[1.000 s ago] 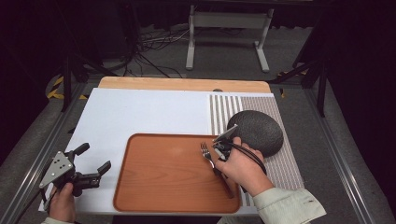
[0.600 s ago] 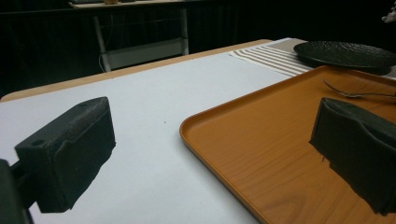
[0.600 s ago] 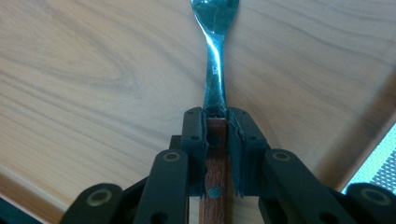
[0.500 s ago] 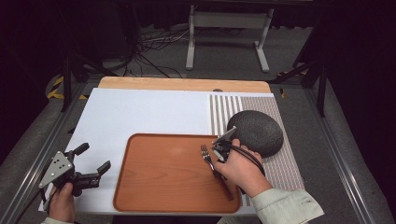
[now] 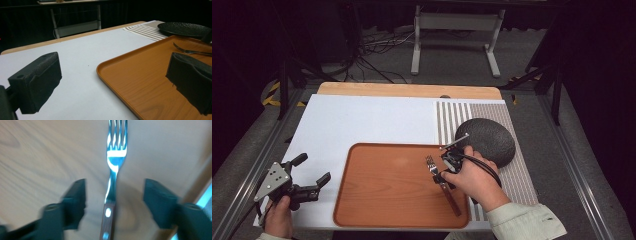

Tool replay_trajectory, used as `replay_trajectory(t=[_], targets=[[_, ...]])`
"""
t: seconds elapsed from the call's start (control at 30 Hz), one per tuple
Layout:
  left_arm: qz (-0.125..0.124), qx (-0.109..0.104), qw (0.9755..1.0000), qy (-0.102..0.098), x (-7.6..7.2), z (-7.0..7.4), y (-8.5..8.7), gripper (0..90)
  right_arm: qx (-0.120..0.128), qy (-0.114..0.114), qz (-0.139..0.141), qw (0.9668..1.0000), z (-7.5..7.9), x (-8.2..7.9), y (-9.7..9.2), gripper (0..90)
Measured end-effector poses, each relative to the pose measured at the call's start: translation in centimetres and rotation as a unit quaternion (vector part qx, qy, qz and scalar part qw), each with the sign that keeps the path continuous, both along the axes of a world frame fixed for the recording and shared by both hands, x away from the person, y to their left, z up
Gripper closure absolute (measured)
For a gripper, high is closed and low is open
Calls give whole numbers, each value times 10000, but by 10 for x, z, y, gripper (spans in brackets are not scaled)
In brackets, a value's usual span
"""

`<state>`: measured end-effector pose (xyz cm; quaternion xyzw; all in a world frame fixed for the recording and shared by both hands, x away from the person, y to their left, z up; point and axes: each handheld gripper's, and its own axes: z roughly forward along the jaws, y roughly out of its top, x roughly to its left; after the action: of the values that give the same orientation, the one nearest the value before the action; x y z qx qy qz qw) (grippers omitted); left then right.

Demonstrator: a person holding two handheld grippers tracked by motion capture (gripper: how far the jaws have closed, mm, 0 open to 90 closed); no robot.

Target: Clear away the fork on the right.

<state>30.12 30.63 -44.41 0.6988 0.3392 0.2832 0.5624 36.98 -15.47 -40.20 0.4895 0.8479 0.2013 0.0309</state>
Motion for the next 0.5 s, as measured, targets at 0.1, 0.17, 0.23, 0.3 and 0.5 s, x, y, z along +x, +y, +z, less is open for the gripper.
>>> replay_trajectory(t=[0.1, 0.17, 0.23, 0.3, 0.5], targets=[[-8, -1, 10000, 2, 0, 0, 0, 6, 171, -305, 153, 9993, 3, 0, -2, 267], [-3, -10, 10000, -8, 0, 0, 0, 6, 241, -618, 364, 9971, 6, 1, -3, 257], [-5, -12, 10000, -11, 0, 0, 0, 6, 288, -807, 502, 9951, 7, 1, -4, 251], [-3, -1, 10000, 2, 0, 0, 0, 6, 372, -986, 712, 9919, 8, 2, -4, 253], [-13, 1, 10000, 5, 0, 0, -1, 6, 743, -1336, 1020, 9830, 6, 2, 0, 379]])
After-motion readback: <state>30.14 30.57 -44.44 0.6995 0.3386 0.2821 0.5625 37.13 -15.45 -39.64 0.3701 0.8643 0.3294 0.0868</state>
